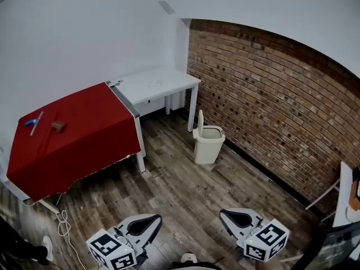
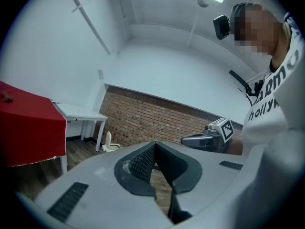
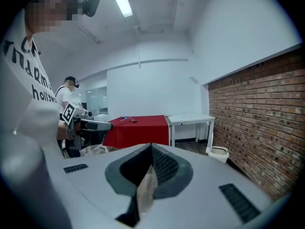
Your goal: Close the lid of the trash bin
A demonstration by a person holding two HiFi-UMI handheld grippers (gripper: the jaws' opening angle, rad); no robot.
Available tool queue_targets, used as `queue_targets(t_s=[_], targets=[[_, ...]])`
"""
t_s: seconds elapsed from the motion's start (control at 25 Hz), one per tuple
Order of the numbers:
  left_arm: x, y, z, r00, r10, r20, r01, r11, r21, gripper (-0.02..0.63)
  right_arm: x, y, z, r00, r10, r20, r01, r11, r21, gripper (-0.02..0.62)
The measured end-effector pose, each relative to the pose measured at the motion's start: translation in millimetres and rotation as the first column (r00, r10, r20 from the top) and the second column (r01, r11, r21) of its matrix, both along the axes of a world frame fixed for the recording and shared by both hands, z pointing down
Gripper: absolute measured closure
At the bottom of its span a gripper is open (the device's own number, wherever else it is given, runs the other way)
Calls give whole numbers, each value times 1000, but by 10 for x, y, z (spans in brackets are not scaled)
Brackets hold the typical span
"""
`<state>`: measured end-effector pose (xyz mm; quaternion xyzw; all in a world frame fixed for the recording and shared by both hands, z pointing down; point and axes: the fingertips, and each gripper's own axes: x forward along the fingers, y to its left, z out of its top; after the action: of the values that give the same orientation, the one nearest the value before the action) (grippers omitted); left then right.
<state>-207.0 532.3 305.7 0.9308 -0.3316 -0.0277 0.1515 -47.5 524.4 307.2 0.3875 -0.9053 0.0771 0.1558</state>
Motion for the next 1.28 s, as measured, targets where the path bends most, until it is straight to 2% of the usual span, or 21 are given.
queue_targets(t_s=[0.16, 0.36, 0.56, 0.72, 0.92, 1.08, 1.28], targets=[[276, -479, 26, 1000, -26, -6, 26, 1000, -17, 600, 284, -497, 20, 998, -26, -55, 26, 1000, 8, 586], [452, -932, 186, 998, -61, -26, 60, 997, -44, 600, 518, -937, 131, 994, -53, -95, 54, 998, 16, 586], [631, -1320, 248, 997, -73, -15, 72, 995, -71, 600, 837, -1229, 222, 995, -12, -98, 12, 1000, 6, 586], [685, -1552, 231, 997, -73, -9, 72, 994, -76, 600, 925, -1490, 257, 995, 31, -91, -31, 1000, 6, 586], [784, -1975, 273, 999, -33, 12, 34, 997, -65, 600, 1076, -1926, 302, 988, 132, -79, -132, 991, 10, 586], [873, -2510, 346, 1000, 17, 3, -17, 996, -85, 600, 1242, -2365, 360, 976, 214, -24, -215, 974, -63, 586], [932, -3288, 364, 997, 81, -2, -80, 991, -111, 600, 1196, -3079, 312, 970, 241, 19, -238, 967, -93, 586]])
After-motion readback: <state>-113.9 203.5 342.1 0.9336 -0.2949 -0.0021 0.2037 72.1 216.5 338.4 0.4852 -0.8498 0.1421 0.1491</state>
